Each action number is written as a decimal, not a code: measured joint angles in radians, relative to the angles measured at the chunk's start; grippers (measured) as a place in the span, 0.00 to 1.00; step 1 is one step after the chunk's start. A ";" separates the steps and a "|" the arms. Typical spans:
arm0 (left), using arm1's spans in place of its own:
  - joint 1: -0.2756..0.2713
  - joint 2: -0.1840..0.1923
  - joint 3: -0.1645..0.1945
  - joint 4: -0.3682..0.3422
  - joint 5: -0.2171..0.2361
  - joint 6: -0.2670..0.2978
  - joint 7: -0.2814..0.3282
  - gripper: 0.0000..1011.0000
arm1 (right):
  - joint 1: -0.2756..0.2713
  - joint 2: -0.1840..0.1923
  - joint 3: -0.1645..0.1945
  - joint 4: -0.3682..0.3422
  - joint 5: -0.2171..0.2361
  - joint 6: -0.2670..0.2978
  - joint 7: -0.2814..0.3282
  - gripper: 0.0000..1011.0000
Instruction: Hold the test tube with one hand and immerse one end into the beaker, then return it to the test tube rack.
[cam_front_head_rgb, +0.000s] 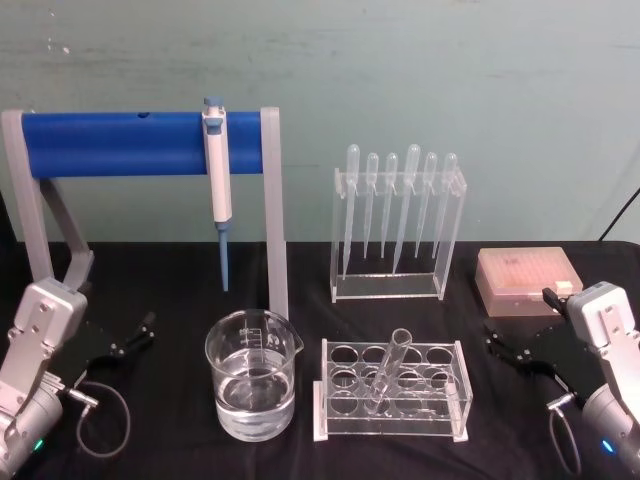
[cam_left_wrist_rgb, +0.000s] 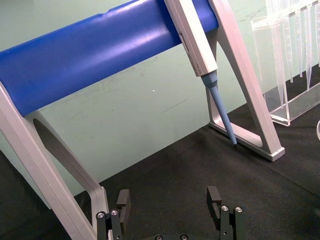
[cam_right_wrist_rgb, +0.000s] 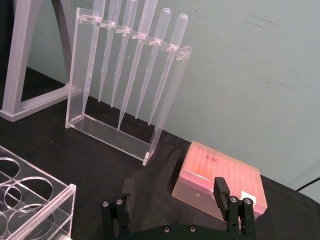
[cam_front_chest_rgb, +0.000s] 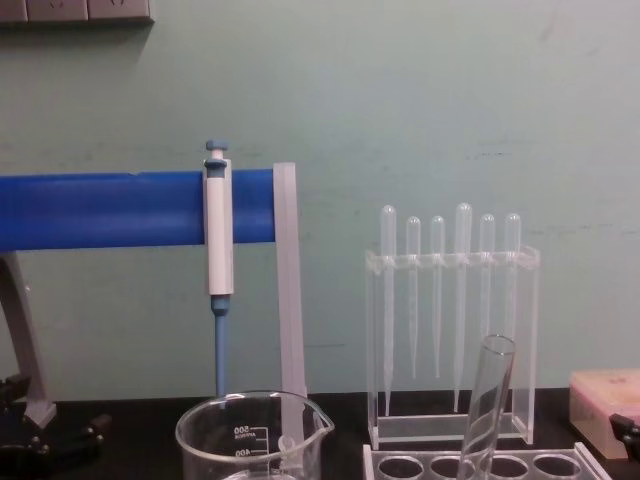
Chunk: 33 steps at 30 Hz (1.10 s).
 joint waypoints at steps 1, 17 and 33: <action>0.000 0.000 0.000 0.000 0.000 0.000 0.000 0.99 | 0.000 0.000 0.000 0.000 0.000 0.000 0.000 0.99; 0.000 0.000 0.000 0.000 0.000 0.000 0.000 0.99 | 0.000 0.000 0.000 0.000 0.000 0.000 0.000 0.99; 0.000 0.000 0.000 0.000 0.000 0.000 0.000 0.99 | 0.000 0.000 0.000 0.000 0.000 0.000 0.000 0.99</action>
